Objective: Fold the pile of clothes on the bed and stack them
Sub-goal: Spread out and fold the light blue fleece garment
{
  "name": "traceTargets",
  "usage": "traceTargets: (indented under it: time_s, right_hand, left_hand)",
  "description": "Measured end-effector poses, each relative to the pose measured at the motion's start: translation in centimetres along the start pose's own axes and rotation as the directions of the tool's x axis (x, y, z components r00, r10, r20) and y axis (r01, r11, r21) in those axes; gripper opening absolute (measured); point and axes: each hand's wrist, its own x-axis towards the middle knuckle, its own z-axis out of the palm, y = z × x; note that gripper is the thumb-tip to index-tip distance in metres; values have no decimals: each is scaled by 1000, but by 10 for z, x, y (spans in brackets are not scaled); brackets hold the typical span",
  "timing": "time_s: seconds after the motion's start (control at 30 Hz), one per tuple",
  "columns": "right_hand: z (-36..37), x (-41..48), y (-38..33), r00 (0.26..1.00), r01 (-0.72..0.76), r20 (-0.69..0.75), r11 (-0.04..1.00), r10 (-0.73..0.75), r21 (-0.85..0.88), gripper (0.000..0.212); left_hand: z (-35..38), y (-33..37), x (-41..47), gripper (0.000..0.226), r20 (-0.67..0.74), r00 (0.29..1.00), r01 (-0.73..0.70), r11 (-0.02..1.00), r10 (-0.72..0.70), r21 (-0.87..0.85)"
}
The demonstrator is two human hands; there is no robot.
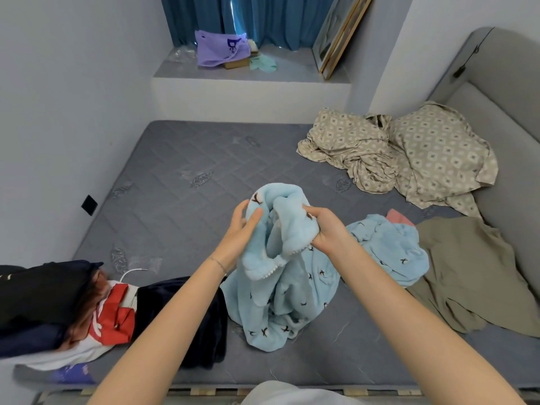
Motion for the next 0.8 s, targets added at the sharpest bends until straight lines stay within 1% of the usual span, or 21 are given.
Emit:
traceTargets:
  time_s: [0.03,0.1,0.13,0.17,0.2,0.27,0.33,0.37,0.43,0.5,0.57,0.6,0.63,0.7,0.77,0.8]
  right_hand:
    - [3,0,2,1000,5,10,1000,-5,-22,23]
    - [9,-1,6,999,0,32,998,2,-60,20]
    - [12,-3,8,999,0,49,997,4,-83,20]
    - [13,-4,10,998,12,63,992,-5,-126,20]
    - [13,-5,12,997,32,78,984,-18,-177,20]
    - [10,-4,11,996,68,76,967,-51,-247,23]
    - [5,-2,7,995,91,2,937,-96,-336,33]
    - [4,-3,5,990,107,-36,904,-133,-414,35]
    - [3,-10,-1,973,146,-62,805,-221,-576,31]
    - [1,-15,-5,950,196,-57,725,-308,-660,28]
    - [-7,-18,-4,932,220,-52,671,-360,-708,30]
    - [-12,-20,-2,936,207,-45,651,-348,-730,31]
    - [-19,-21,2,952,177,-35,638,-306,-750,32]
    - [-29,-25,13,983,124,14,603,-184,-788,33]
    - [-31,-28,25,990,123,65,561,-123,-819,35]
    - [-30,-27,30,988,145,90,554,-126,-820,36]
  left_hand:
    - [4,2,-1,42,47,999,6,1000,-6,6]
    - [8,-1,3,64,115,993,-22,997,14,71]
    - [11,-1,3,72,141,990,-27,995,13,100]
    - [13,-1,3,73,151,988,-27,992,8,120]
    - [15,-2,3,68,145,989,-40,990,21,132]
    - [17,-2,4,47,111,991,-85,985,69,147]
    - [19,-2,5,34,106,986,-144,977,128,160]
    - [20,-2,5,30,106,983,-170,969,153,181]
    - [24,-4,4,25,91,979,-198,955,182,220]
    - [26,-4,6,23,51,977,-215,946,209,244]
    - [23,-1,8,25,-14,971,-228,942,238,247]
    - [20,2,10,25,-52,967,-232,945,250,231]
    - [17,5,11,24,-89,963,-231,951,253,206]
    - [11,14,12,20,-147,960,-221,966,239,132]
    - [6,23,11,23,-170,962,-206,977,212,53]
    - [5,28,11,26,-163,967,-193,981,195,28]
